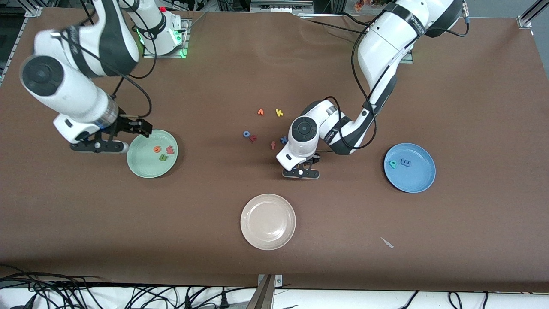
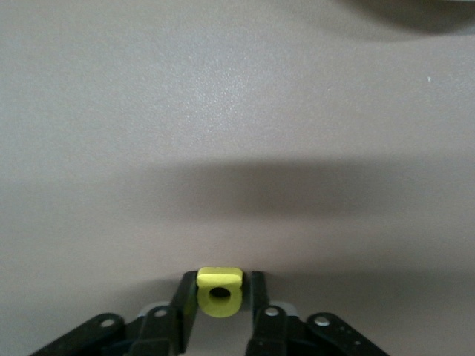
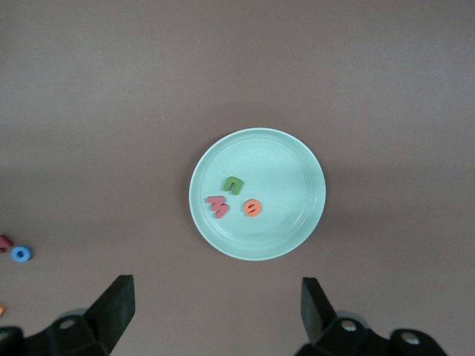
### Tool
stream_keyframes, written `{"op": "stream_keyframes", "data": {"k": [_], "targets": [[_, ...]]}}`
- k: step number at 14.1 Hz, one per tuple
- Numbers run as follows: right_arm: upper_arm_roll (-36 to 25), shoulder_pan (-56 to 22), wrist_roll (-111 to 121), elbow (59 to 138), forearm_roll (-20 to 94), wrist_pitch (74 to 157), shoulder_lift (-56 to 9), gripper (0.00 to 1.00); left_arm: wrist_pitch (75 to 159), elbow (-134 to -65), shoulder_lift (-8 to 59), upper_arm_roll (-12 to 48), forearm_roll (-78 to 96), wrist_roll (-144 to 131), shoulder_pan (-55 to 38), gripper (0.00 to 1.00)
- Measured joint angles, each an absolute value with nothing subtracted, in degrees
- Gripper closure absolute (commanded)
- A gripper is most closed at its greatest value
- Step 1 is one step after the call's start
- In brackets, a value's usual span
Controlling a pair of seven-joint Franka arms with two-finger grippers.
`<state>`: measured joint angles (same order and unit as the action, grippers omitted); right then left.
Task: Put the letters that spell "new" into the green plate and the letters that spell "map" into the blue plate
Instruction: 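Open the right gripper over green plate while the left gripper grasps yellow, then carry yellow letter to blue plate with the left gripper while the right gripper retracts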
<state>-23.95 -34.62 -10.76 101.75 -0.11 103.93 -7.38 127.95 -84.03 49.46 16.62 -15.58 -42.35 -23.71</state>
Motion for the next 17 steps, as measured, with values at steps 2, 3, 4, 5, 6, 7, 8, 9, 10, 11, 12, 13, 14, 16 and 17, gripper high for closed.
{"op": "stream_keyframes", "data": {"k": [2, 3, 4, 5, 6, 7, 8, 9, 10, 11, 12, 13, 14, 16, 17], "targets": [[-23.9, -34.6, -10.6, 98.1, -0.1, 98.8, -6.0, 0.00, 127.9, -84.0, 49.5, 16.6, -15.6, -42.3, -23.7, 0.72], [-24.0, -34.6, -10.6, 96.7, -0.1, 97.0, -5.7, 0.00, 127.9, -84.0, 49.5, 16.6, -15.6, -42.3, -23.7, 0.72], [-24.0, -34.6, -10.6, 95.8, -0.1, 96.1, -5.6, 0.00, 127.9, -84.0, 49.5, 16.6, -15.6, -42.3, -23.7, 0.73], [-24.2, -34.6, -10.6, 95.4, -0.1, 95.7, -5.6, 0.00, 127.9, -84.0, 49.5, 16.6, -15.6, -42.3, -23.7, 0.73], [-24.4, -34.6, -10.5, 95.4, -0.1, 95.6, -5.6, 0.00, 127.9, -84.0, 49.5, 16.6, -15.6, -42.2, -23.7, 0.73], [-24.6, -34.6, -10.5, 95.3, -0.1, 95.6, -5.6, 0.00, 127.9, -84.0, 49.5, 16.6, -15.6, -41.9, -23.7, 0.74], [-25.0, -34.6, -10.4, 95.2, -0.1, 95.6, -5.6, 0.00, 127.7, -83.9, 49.4, 16.5, -15.6, -41.4, -23.6, 0.76], [-25.2, -34.6, -10.3, 94.8, -0.1, 95.6, -5.6, 0.00, 127.0, -83.7, 49.4, 16.4, -15.6, -41.1, -23.5, 0.77], [-25.3, -34.6, -10.3, 94.0, -0.1, 95.5, -5.6, 0.00, 126.1, -83.5, 49.4, 16.3, -15.6, -40.9, -23.2, 0.77], [-25.3, -34.6, -10.3, 93.4, -0.1, 95.1, -5.6, 0.00, 125.1, -83.3, 49.4, 16.2, -15.6, -40.2, -22.9, 0.77], [-25.0, -34.3, -10.4, 93.0, -0.1, 94.9, -5.6, 0.00, 124.0, -83.1, 49.4, 16.2, -15.6, -38.9, -22.4, 0.77], [-23.7, -32.8, -10.4, 92.9, -0.1, 94.8, -5.6, 0.00, 122.6, -82.7, 49.3, 16.2, -15.6, -37.3, -21.8, 0.77], [-20.5, -29.2, -10.4, 92.9, -0.1, 94.7, -5.6, 0.00, 120.9, -82.4, 49.1, 16.2, -15.6, -35.7, -21.0, 0.78], [-11.4, -18.8, -10.3, 92.8, -0.1, 94.6, -5.6, 0.00, 117.8, -81.9, 48.6, 16.3, -15.1, -31.8, -19.3, 0.78], [-8.0, -14.8, -10.2, 92.7, -0.1, 94.6, -5.6, 0.00, 116.5, -81.7, 48.0, 16.3, -14.5, -29.4, -18.4, 0.78]]}}
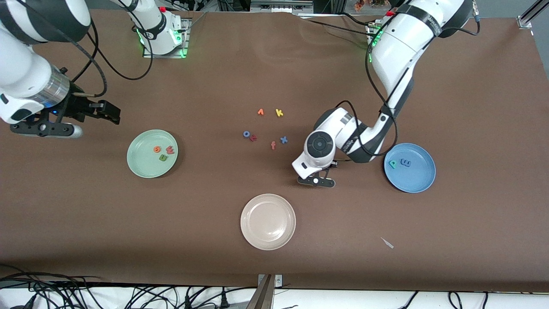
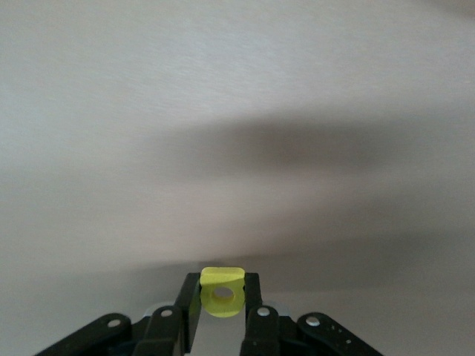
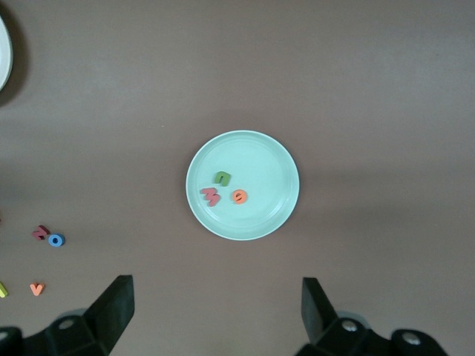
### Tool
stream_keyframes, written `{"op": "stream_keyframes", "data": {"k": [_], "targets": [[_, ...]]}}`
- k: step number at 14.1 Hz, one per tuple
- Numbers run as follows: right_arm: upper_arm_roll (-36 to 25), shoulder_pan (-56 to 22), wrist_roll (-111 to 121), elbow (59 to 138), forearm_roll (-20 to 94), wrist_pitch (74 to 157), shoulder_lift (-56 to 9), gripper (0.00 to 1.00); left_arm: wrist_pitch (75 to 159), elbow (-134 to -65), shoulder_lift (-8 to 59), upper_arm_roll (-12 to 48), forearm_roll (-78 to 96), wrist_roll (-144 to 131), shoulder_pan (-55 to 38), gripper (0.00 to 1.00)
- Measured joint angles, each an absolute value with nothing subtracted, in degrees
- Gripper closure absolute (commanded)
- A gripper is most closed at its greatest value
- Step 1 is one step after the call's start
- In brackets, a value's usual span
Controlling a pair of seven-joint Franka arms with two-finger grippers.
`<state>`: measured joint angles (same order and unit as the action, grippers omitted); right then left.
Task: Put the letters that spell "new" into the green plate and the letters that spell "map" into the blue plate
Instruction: 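Carry yellow letter to blue plate with the left gripper while the right gripper retracts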
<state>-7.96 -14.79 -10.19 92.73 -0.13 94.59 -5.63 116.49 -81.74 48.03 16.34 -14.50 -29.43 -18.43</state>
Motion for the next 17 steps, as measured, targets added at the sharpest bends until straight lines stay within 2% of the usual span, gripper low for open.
{"op": "stream_keyframes", "data": {"k": [5, 12, 13, 14, 15, 16, 17], "targets": [[-1.2, -7.0, -10.0, 92.0, -0.1, 93.1, -5.0, 0.00, 107.3, -81.4, 43.6, 16.4, -13.0, -15.5, -12.5, 0.78], [-0.8, -6.6, -8.8, 91.4, 0.0, 90.7, -4.9, 0.00, 99.3, -81.6, 41.7, 15.7, -13.1, 12.8, 1.4, 0.75], [-1.1, -6.5, -8.3, 91.0, 0.1, 90.4, -4.8, 0.00, 98.9, -81.8, 41.7, 15.6, -13.4, 16.0, 3.2, 0.67], [-1.2, -6.2, -8.1, 90.5, 0.2, 90.3, -4.8, 0.00, 98.8, -82.1, 41.7, 15.6, -13.9, 18.3, 4.7, 0.50], [-1.2, -6.2, -8.1, 90.0, 0.3, 90.1, -4.8, 0.00, 98.8, -82.5, 41.8, 15.5, -15.0, 19.8, 5.9, 0.17], [-1.1, -6.2, -8.1, 89.7, 0.4, 90.0, -4.8, 0.00, 98.8, -82.8, 42.1, 15.5, -16.0, 20.6, 6.8, 0.00], [-0.8, -6.2, -8.1, 89.6, 0.5, 90.0, -4.8, 0.00, 98.8, -82.9, 42.3, 15.5, -16.3, 20.8, 7.1, 0.00]]}}
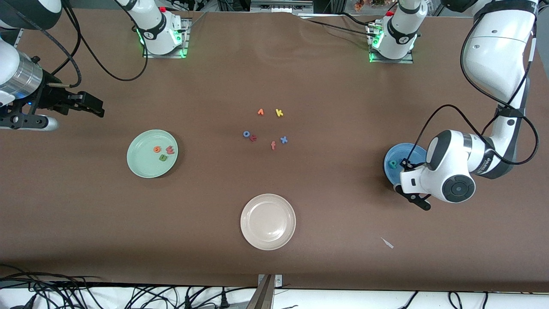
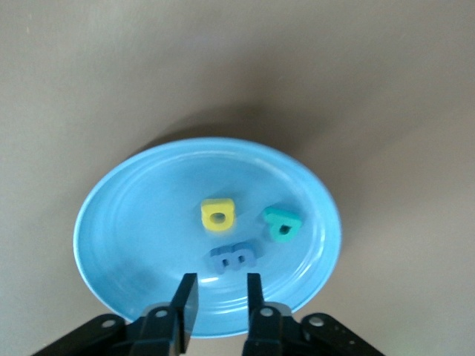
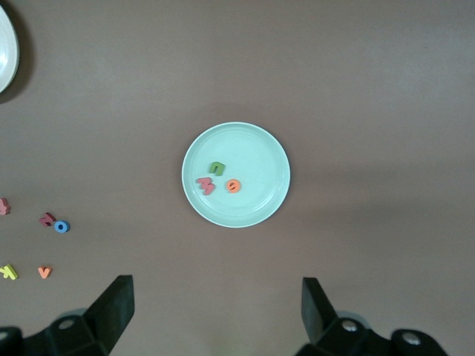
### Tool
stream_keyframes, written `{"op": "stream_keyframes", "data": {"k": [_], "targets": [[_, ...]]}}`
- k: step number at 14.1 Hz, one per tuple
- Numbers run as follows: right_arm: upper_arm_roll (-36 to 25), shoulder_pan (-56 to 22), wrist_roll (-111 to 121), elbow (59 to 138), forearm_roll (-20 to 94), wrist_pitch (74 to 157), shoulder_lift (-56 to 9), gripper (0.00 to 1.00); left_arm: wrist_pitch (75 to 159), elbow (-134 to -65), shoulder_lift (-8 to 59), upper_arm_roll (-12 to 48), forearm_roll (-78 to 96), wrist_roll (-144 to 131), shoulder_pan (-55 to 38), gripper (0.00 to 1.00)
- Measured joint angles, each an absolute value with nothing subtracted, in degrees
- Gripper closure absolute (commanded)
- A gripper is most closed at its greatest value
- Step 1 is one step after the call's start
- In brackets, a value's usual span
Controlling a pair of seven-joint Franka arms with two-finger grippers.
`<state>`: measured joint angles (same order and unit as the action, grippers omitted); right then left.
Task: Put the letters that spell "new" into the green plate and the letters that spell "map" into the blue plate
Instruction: 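Carry yellow letter to blue plate with the left gripper while the right gripper retracts, then open the left gripper to drop the yellow letter on the blue plate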
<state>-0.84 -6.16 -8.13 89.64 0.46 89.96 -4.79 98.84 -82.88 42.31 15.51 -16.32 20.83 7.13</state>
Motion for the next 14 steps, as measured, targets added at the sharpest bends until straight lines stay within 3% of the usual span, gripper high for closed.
{"op": "stream_keyframes", "data": {"k": [6, 14], "targets": [[-0.5, -6.2, -8.1, 89.6, 2.2, 89.8, -4.8, 0.00, 97.1, -81.6, 40.5, 15.4, -16.8, 20.7, 8.4, 0.00], [-0.5, -6.2, -7.8, 89.6, 2.2, 89.7, -5.0, 0.00, 91.5, -81.1, 29.6, 15.3, -14.3, 7.1, 10.7, 0.00]]}}
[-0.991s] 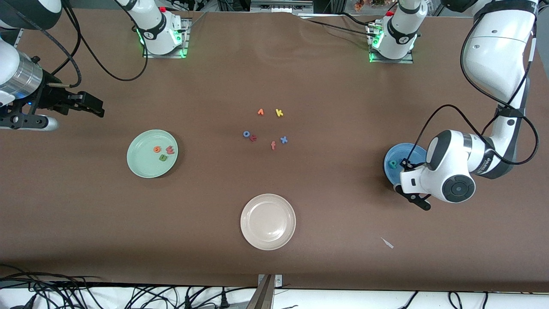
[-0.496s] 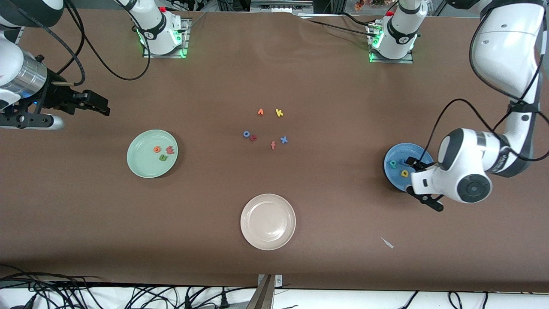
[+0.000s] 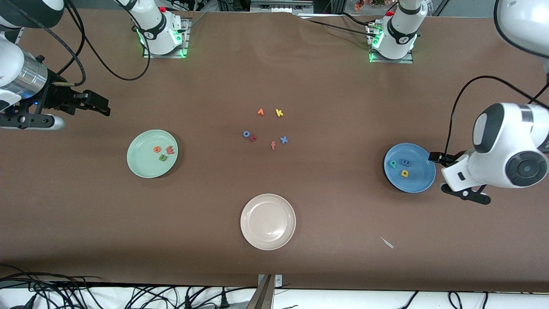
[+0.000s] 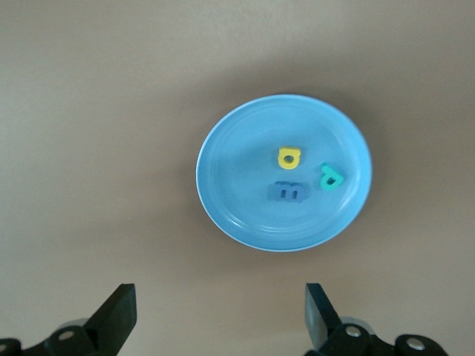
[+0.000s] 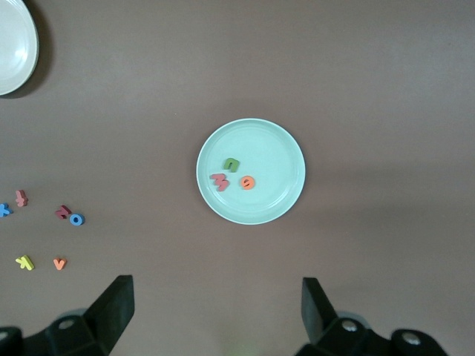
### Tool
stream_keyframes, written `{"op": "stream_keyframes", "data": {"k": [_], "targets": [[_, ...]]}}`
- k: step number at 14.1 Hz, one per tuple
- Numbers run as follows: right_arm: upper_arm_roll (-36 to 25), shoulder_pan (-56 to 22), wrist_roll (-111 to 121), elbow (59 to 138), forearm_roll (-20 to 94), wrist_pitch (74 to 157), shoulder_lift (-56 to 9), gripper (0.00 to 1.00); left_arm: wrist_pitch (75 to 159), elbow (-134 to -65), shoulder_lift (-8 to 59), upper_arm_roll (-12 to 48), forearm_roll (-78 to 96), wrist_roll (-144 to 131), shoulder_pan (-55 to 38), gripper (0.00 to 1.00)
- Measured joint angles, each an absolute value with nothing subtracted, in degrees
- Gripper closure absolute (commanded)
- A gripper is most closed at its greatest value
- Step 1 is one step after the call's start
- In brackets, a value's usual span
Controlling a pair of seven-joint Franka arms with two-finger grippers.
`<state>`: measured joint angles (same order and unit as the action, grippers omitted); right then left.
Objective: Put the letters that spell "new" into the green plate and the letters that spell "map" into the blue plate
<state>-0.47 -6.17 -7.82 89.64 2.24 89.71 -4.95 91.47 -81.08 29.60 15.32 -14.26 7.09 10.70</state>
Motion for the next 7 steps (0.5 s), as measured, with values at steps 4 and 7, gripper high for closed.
{"op": "stream_keyframes", "data": {"k": [4, 7], "targets": [[-0.5, -6.2, -7.7, 89.6, 2.2, 89.7, -5.0, 0.00, 88.8, -82.2, 20.2, 10.9, -4.0, 3.5, 10.8, 0.00], [-0.5, -6.2, -7.7, 89.6, 2.2, 89.6, -5.0, 0.00, 86.8, -84.0, 13.4, 8.7, -2.6, 1.4, 9.0, 0.00]]}}
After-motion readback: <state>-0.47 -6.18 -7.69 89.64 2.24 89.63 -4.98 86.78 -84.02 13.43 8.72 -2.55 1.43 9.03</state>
